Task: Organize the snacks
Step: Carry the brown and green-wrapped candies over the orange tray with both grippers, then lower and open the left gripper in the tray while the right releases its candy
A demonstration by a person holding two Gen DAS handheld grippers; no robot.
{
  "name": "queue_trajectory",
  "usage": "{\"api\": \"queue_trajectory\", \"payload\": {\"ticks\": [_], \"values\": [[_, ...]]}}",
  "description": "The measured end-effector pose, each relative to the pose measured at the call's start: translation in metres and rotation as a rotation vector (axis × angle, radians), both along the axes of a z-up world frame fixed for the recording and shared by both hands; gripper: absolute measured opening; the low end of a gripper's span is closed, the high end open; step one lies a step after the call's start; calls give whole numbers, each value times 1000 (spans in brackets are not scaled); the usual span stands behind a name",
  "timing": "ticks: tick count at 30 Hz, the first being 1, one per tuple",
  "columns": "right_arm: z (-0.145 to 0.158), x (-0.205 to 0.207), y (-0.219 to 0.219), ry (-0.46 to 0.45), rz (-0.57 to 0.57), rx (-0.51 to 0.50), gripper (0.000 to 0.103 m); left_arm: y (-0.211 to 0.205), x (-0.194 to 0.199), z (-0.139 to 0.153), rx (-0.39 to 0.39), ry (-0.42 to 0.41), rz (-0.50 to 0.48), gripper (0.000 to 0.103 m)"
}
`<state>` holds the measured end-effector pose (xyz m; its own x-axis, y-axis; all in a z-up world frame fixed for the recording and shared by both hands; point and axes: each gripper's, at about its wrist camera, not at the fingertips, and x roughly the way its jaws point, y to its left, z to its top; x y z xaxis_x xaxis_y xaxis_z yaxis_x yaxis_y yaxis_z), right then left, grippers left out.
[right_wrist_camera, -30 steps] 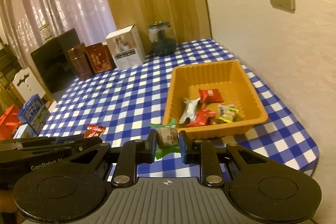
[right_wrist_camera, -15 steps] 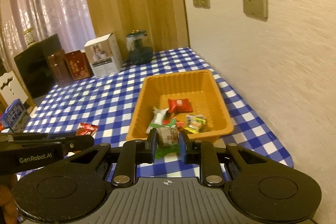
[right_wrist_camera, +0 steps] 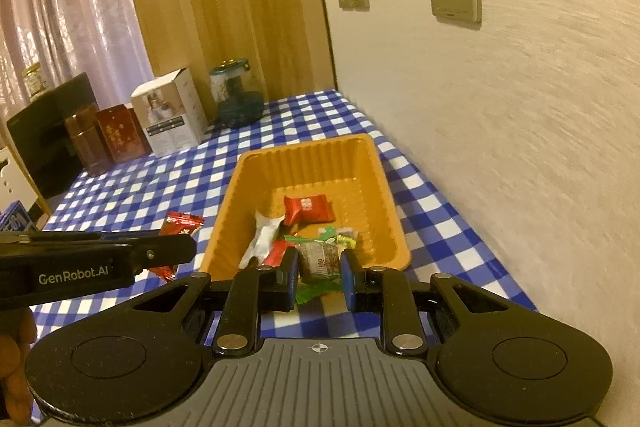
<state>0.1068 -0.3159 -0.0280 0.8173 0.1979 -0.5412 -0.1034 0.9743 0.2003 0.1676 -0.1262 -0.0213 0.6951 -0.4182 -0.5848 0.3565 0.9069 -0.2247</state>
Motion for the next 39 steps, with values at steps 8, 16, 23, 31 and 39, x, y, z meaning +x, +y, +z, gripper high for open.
{"api": "queue_trajectory", "payload": {"ticks": [8, 16, 23, 31, 39], "values": [[2, 31, -5, -9, 11, -9, 23, -9, 29, -7, 9, 15, -11, 22], [4, 64, -8, -20, 22, -23, 23, -11, 58, -17, 20, 29, -6, 22], [-2, 93, -14, -7, 27, -27, 23, -13, 86, -26, 36, 40, -11, 22], [-15, 122, -19, 26, 26, -29, 23, -14, 114, -37, 50, 51, -5, 22], [-28, 146, -20, 62, 23, -25, 23, -12, 133, -47, 68, 59, -4, 22]]}}
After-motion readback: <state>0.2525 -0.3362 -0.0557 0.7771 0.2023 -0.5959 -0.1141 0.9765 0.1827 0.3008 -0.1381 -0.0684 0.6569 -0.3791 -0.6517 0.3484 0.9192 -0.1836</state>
